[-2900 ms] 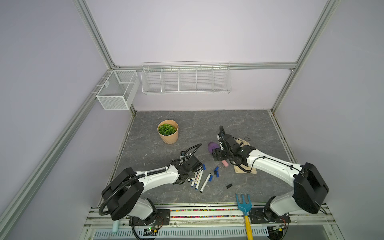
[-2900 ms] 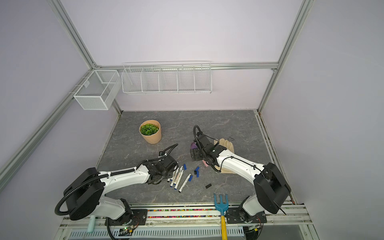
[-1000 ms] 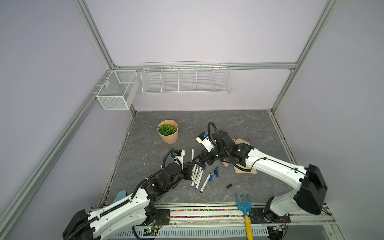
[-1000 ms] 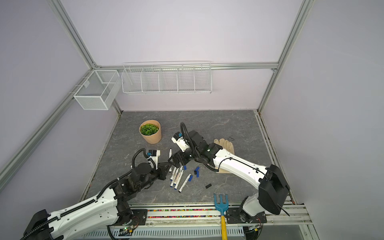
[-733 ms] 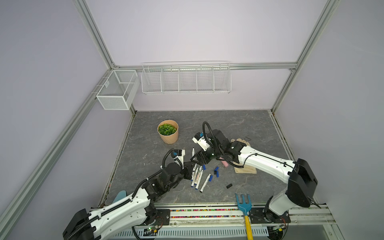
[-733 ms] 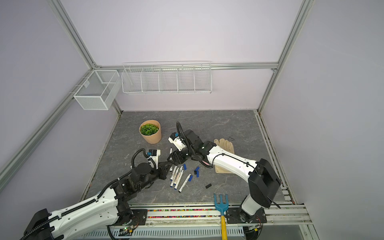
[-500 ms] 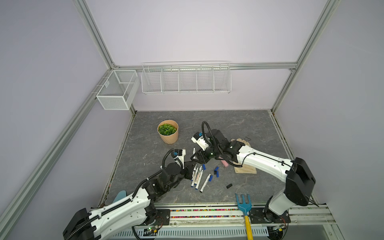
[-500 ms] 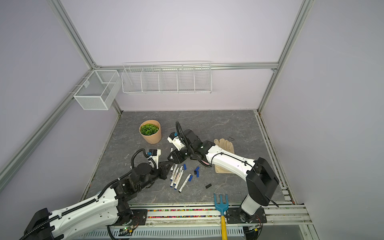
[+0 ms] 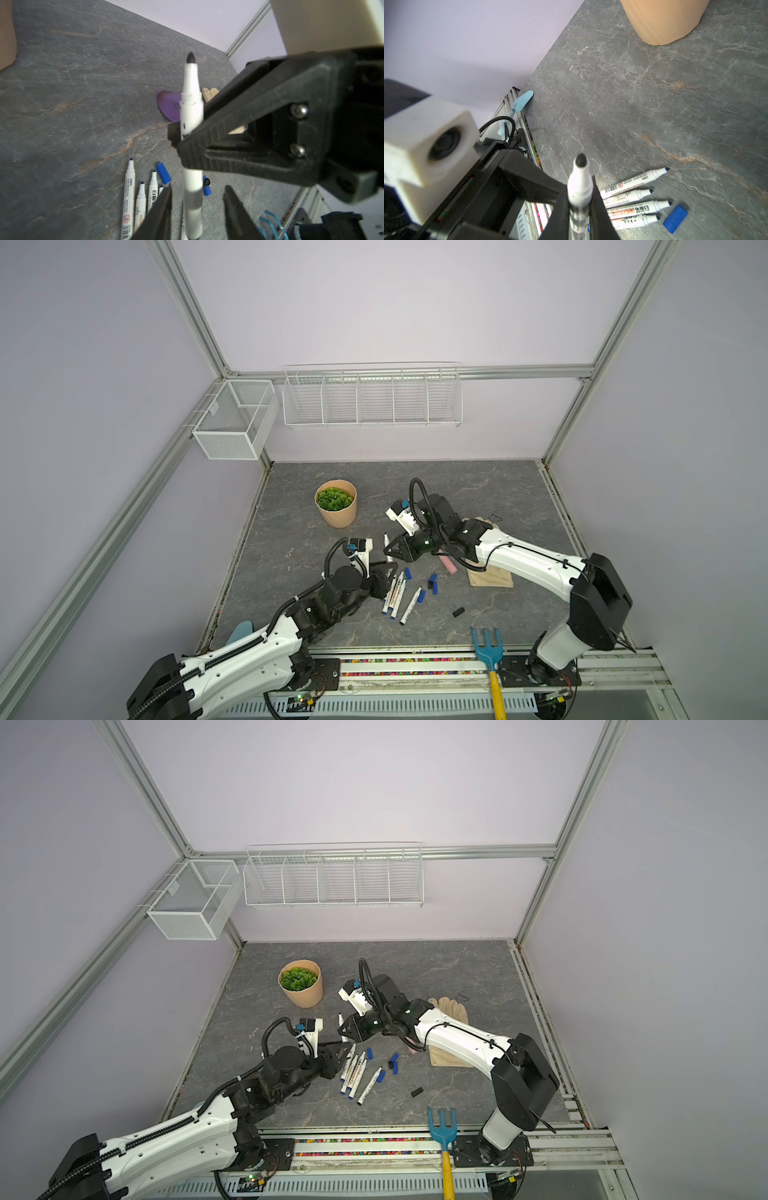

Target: Insert the pens into the pen caps

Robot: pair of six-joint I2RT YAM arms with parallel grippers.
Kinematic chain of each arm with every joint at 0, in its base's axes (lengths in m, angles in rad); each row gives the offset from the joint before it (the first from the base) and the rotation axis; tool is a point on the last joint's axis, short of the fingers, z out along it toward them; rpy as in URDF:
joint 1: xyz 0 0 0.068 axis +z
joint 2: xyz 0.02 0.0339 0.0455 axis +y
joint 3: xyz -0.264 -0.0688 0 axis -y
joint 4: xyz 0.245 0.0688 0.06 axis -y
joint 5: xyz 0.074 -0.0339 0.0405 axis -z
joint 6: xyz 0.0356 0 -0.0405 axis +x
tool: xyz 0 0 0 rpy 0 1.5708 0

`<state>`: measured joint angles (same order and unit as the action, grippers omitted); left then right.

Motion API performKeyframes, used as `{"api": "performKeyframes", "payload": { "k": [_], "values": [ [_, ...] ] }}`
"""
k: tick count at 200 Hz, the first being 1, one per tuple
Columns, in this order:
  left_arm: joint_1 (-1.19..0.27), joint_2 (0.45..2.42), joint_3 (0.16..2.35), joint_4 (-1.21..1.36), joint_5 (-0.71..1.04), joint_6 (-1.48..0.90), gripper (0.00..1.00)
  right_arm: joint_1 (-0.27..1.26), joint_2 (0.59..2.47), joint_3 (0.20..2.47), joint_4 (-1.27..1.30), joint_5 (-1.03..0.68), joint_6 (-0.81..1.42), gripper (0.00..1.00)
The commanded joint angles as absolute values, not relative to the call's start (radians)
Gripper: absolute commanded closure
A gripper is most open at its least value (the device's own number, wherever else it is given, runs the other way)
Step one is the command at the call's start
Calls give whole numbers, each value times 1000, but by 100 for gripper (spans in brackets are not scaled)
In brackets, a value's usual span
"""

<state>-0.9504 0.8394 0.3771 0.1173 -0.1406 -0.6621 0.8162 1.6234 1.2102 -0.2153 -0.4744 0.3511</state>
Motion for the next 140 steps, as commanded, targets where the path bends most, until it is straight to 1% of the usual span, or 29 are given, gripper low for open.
{"api": "performKeyframes", "payload": {
  "k": [1,86,106,123,140],
  "values": [
    [-954,856,366,149,-133,-675,50,797,1579,1173,-166,-517,374,89],
    [-954,961,424,216,-122,-645,53,784,1572,1169,-161,-585,379,90],
    [-954,978,440,240,-124,-630,57,782,1572,1168,-162,-590,379,90],
    [-954,991,453,256,-125,-610,58,781,1574,1167,-160,-590,380,90],
    [-954,1004,469,252,-127,-593,64,779,1572,1165,-156,-594,383,90]
  ]
}}
